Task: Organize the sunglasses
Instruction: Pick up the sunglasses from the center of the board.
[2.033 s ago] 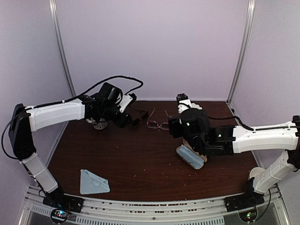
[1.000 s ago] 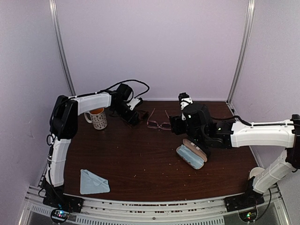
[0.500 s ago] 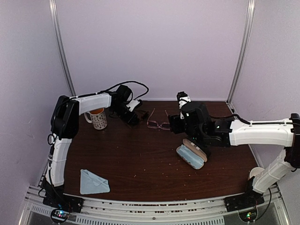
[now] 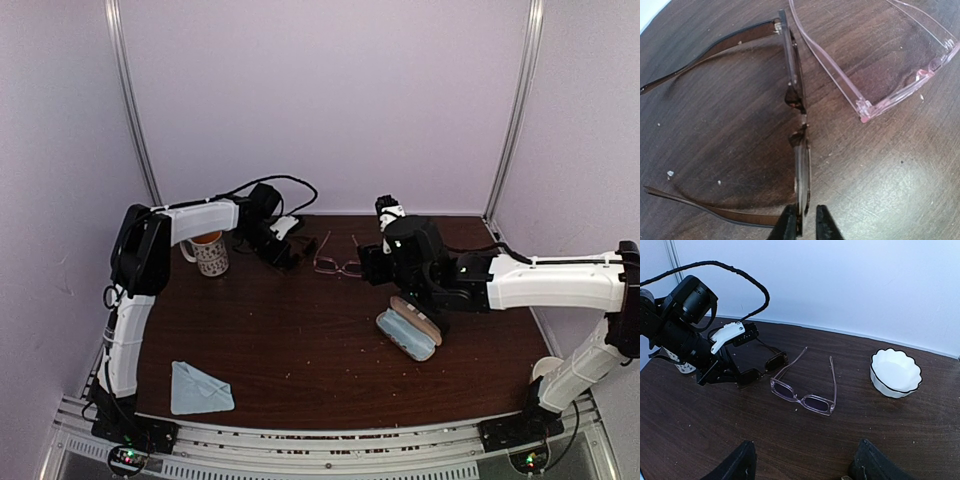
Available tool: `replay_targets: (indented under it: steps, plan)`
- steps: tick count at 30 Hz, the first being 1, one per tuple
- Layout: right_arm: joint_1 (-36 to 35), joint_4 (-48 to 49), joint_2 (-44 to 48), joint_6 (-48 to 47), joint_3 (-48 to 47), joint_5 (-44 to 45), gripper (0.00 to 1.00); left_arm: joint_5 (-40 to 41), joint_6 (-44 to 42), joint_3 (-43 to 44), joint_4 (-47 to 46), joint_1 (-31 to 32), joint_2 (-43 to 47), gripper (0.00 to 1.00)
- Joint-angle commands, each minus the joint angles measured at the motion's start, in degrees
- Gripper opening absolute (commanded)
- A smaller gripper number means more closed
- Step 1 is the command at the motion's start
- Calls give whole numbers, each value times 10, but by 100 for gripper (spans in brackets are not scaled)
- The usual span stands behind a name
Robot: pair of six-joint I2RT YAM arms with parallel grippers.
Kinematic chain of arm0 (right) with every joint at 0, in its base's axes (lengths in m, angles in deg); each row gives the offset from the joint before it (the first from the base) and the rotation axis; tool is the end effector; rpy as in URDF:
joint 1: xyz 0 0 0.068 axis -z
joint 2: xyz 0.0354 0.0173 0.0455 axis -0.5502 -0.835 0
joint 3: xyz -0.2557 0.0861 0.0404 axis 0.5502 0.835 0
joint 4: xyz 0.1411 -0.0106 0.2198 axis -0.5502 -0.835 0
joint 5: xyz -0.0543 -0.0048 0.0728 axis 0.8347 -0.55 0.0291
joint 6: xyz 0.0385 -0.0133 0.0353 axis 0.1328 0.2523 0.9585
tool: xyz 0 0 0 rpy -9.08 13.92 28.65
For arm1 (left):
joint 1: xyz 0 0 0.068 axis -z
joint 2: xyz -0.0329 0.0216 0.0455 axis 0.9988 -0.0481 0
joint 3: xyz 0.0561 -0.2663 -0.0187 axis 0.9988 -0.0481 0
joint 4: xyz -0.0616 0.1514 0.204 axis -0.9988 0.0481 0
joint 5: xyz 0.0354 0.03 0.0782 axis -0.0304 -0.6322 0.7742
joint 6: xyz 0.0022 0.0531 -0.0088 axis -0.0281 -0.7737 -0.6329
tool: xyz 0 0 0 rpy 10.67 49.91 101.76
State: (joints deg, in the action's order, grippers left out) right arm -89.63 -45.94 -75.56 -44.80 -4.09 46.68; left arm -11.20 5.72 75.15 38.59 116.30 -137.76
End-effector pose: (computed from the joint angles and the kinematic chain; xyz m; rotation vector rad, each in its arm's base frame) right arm 0.2017 0.2696 0.2834 -0.3155 1.9443 0.3250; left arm 0.4365 -0.2501 0.1704 0.8122 2.5525 -0.3916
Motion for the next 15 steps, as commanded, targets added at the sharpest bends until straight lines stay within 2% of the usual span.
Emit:
replay_targets:
  steps: [1,6,15]
  plan:
    - [1,-9,-8,3,-17,-1,69,-15,3,16,-1,-5,-10,10]
    - [1,-13,-10,3,-19,-2,69,-18,2,9,-1,-5,-2,0]
    - [0,-17,-13,5,-24,-2,68,-18,12,-39,-15,-4,57,0]
